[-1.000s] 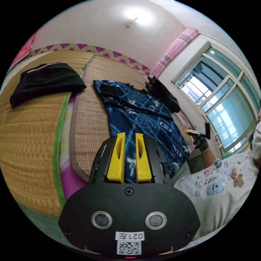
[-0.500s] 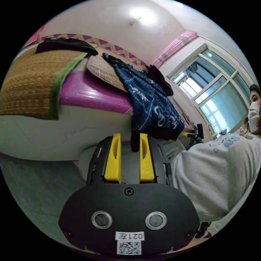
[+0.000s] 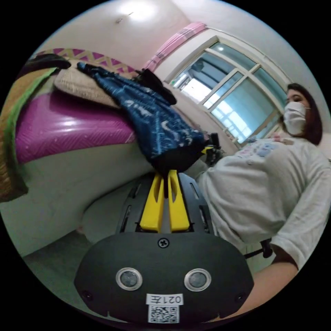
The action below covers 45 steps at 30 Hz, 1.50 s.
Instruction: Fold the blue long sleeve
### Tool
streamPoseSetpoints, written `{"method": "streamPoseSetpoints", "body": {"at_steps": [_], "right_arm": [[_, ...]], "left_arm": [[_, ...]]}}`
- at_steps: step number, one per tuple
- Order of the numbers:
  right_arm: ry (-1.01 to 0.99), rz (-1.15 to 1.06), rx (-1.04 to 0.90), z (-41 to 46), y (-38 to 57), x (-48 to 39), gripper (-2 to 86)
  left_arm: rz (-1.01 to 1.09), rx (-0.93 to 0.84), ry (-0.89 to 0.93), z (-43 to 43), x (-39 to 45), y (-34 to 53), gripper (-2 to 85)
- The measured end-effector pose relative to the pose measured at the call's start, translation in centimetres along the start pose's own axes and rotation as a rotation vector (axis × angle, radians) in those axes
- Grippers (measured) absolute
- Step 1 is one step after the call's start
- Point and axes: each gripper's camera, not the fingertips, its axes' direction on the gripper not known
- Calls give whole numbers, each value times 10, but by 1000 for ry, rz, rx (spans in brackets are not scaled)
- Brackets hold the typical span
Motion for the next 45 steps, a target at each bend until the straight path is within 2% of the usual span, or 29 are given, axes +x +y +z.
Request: {"method": "streamPoseSetpoints", "body": {"at_steps": [3,8,13,18,21,24,27,29,33,37,41,43,45], "right_arm": [[-170,-151,103,-53,-13,-33,-4],[-234,-311,210,-120,-96,-62,-1],[-275,-118,313,-163,-247,4,2],[-323,70,305,-159,-377,109,8],[-249,187,304,-143,-438,170,21],[-80,327,296,-123,-472,216,67],[76,417,274,-118,-475,231,103],[103,381,260,-122,-467,220,109],[209,248,110,-121,-431,164,113],[178,240,-20,-90,-384,126,119],[186,269,-28,-66,-369,120,101],[175,296,-10,-59,-373,125,67],[133,323,-38,-46,-375,132,34]], "left_arm": [[68,115,63,-38,29,-22,-9],[70,222,79,-82,52,-117,-9],[-68,211,73,-94,7,-240,-9],[-287,158,-2,-62,-113,-369,-8],[-389,148,-37,-29,-187,-415,-2],[-504,157,-92,3,-252,-426,29],[-535,206,-191,7,-273,-409,71],[-487,230,-205,-1,-263,-397,78],[-280,70,-310,4,-192,-367,85],[-198,-37,-376,31,-135,-324,100],[-282,-92,-370,65,-128,-290,108],[-322,-88,-375,76,-139,-286,81],[-325,-120,-401,86,-153,-287,17]]}}
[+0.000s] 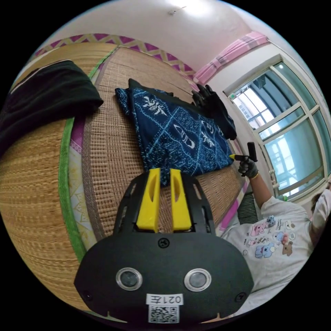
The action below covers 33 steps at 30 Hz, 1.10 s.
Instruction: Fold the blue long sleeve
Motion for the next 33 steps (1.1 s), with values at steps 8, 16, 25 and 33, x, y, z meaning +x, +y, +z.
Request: {"method": "streamPoseSetpoints", "body": {"at_steps": [8,16,25,33], "right_arm": [[-181,-24,-73,17,54,-20,14],[-142,-321,-355,124,155,-112,104],[72,-101,78,52,93,14,123],[0,-22,-42,110,70,75,120]], "left_arm": [[38,-64,42,-34,-31,19,-9],[-35,115,-259,-37,-51,115,-7],[-63,173,207,56,35,248,84],[-241,42,491,187,42,307,123]]}}
